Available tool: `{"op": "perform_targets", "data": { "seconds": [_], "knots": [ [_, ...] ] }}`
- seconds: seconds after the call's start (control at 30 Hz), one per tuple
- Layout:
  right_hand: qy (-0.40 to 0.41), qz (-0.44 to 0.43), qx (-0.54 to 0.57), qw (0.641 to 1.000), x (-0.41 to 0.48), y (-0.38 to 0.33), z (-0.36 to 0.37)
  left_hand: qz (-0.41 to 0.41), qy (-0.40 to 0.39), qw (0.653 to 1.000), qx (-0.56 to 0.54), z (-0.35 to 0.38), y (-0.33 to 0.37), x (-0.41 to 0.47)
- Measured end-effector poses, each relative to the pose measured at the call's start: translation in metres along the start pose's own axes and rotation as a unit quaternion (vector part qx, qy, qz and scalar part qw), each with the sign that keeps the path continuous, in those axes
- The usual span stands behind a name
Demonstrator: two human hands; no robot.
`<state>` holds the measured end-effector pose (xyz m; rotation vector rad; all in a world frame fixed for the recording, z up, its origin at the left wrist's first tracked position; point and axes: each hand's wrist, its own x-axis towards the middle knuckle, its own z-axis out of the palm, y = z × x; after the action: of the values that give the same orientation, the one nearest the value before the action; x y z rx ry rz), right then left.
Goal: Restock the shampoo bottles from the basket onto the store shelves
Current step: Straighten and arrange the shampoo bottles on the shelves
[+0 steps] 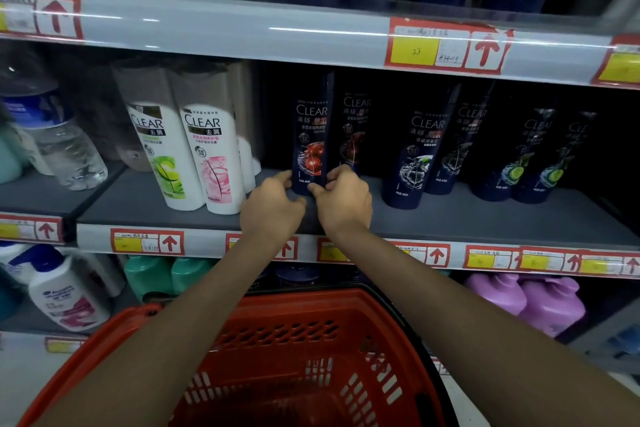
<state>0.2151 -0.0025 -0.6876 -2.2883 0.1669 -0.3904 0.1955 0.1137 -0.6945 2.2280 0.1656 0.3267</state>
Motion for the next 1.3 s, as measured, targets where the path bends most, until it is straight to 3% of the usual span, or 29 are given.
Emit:
{"op": "perform_targets", "data": {
  "seconds": [0.37,0.43,0.53,0.6,0.7,0.77,0.97,1.3],
  "knots": [
    [-0.027,0.001,0.023,0.999,-0.003,0.000,-0.010,0.014,0.014,0.999,0.044,0.005,-0.004,-0.002],
    [-0.031,-0.007,0.024,0.999,-0.006,0.002,-0.021,0.019,0.048,0.998,0.040,0.005,0.000,-0.010],
    [-0.010,-0.014,0.042,0.999,-0.014,0.013,-0.046,0.095,0.111,0.988,0.054,0.009,0.018,-0.028],
    [0.017,-0.018,0.048,0.999,-0.016,0.026,-0.069,0.128,0.085,0.988,0.020,0.016,0.037,-0.038],
    [0.064,-0.013,0.049,0.997,-0.011,0.050,-0.103,0.098,-0.030,0.993,-0.053,0.033,0.068,-0.042],
    [0.095,0.001,0.054,0.994,-0.004,0.064,-0.117,0.076,-0.060,0.994,-0.056,0.049,0.082,-0.038],
    [0.035,0.038,0.028,0.998,0.010,0.082,-0.124,0.032,-0.081,0.993,-0.076,0.089,0.102,-0.023],
    [0.018,0.017,0.014,1.000,0.021,0.091,-0.123,0.036,-0.011,0.996,-0.085,0.106,0.104,-0.024]
  ]
}}
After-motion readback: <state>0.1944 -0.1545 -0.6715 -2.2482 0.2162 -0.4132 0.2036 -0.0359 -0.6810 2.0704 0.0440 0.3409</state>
